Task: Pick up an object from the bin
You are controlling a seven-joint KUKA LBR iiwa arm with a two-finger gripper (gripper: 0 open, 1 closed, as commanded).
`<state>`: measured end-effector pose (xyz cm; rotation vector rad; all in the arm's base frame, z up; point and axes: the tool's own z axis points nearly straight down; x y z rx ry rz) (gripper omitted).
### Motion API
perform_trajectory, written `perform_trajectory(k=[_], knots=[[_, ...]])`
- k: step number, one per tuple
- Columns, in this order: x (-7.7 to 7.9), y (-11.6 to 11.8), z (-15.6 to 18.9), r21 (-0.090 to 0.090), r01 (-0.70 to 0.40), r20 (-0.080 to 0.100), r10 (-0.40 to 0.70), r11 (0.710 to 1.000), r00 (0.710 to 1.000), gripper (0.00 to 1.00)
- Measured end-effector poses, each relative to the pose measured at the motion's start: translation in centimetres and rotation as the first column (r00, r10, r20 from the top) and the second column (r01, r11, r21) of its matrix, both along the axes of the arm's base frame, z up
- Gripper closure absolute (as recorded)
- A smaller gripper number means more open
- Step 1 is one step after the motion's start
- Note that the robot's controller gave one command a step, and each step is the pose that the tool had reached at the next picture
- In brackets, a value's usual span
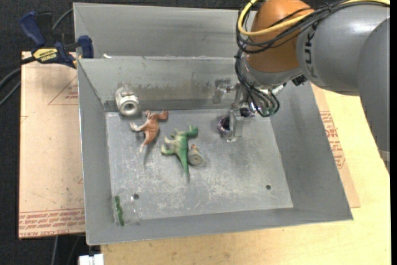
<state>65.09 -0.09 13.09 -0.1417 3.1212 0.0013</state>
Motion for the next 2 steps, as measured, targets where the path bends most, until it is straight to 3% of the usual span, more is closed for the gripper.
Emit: perform_trajectory(k=[1, 2], knots=[[0.4, -1.9, -6.4, 0.000, 0.084, -0.015, -0.084, 0.996, 0.996, 0.00], [0.6, -3.7, -6.1, 0.003, 0.106, 0.003, -0.106, 0.994, 0.994, 1.00]])
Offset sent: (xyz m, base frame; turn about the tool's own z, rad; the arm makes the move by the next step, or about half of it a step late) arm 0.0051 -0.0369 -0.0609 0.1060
